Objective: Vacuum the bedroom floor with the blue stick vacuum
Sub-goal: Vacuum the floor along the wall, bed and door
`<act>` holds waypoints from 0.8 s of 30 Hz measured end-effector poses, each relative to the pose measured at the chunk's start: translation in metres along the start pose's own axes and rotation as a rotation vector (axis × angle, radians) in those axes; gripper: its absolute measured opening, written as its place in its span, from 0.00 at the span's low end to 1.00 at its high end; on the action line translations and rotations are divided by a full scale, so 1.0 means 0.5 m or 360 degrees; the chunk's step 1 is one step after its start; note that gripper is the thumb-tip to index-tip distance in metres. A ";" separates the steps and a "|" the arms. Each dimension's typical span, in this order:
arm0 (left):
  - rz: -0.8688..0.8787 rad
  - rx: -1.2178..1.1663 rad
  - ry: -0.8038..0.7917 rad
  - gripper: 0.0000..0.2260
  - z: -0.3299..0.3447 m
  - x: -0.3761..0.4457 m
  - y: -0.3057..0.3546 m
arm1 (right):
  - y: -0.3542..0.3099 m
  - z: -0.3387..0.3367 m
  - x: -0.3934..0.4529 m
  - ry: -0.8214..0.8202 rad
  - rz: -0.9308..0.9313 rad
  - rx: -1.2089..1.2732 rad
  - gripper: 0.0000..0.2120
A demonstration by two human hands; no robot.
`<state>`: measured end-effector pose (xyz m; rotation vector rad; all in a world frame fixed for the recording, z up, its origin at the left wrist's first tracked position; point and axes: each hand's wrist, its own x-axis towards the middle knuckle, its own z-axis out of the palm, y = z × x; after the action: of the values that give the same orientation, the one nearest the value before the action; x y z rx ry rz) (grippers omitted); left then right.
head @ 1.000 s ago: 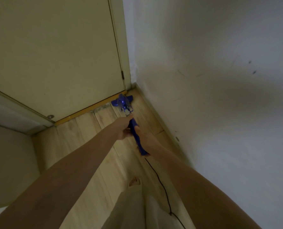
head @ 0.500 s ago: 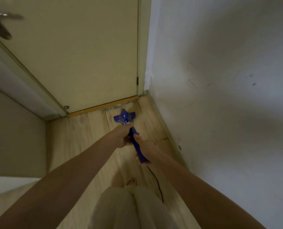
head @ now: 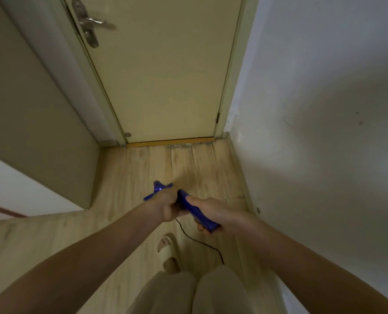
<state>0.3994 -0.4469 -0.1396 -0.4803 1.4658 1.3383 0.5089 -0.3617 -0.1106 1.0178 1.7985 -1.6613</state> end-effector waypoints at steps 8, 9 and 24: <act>-0.0011 -0.0377 -0.0070 0.10 -0.017 0.005 0.031 | -0.053 -0.026 0.041 -0.0102 0.0003 -0.0150 0.22; -0.0004 -0.0376 -0.0066 0.10 -0.025 0.014 0.046 | -0.065 -0.022 0.055 -0.0097 0.0005 -0.0104 0.22; 0.0030 -0.0271 0.0071 0.17 -0.277 0.190 0.341 | -0.315 0.163 0.355 -0.0027 0.0003 0.0254 0.22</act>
<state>0.1647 -0.4883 -0.1643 -0.6110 1.4017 1.4829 0.2670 -0.4043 -0.1616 1.0685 1.6752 -1.8307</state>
